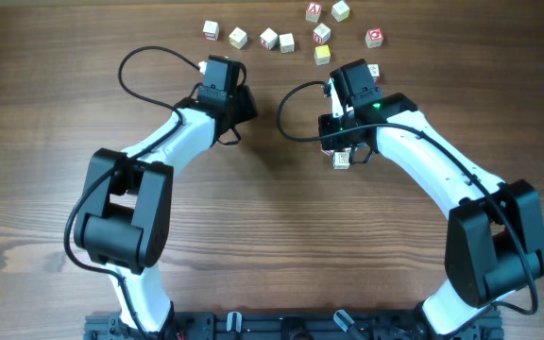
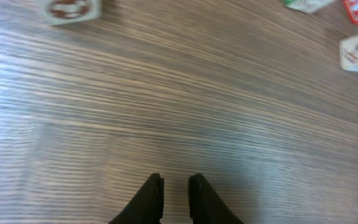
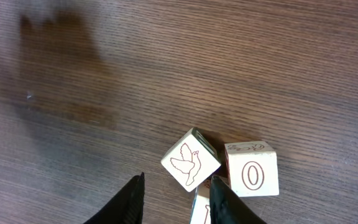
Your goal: Form a circle
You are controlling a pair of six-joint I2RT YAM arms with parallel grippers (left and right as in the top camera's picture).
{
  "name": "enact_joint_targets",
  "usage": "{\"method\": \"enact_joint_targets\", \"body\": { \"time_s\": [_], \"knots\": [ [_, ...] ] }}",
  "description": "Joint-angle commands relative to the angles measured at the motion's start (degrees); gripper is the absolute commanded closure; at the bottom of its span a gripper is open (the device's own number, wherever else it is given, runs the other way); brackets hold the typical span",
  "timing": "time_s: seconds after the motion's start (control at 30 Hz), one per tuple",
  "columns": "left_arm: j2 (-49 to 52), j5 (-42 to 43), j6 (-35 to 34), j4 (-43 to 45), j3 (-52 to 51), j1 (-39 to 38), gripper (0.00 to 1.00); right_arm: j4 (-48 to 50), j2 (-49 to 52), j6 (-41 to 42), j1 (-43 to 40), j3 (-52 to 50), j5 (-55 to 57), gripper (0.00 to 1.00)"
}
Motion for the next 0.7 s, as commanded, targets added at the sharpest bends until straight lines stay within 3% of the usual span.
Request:
{"method": "enact_joint_targets", "body": {
  "time_s": [0.0, 0.27, 0.67],
  "knots": [
    [0.5, -1.6, -2.6, -1.5, 0.1, 2.4, 0.82, 0.1, 0.9, 0.2, 0.1, 0.9, -0.7, 0.72],
    [0.5, -1.6, -3.1, -1.7, 0.1, 3.1, 0.81, 0.7, 4.2, -1.6, 0.3, 0.9, -7.2, 0.88],
    [0.5, -1.6, -3.1, -1.7, 0.1, 3.1, 0.8, -1.7, 4.3, -4.7, 0.3, -0.7, -9.9, 0.92]
  ]
}}
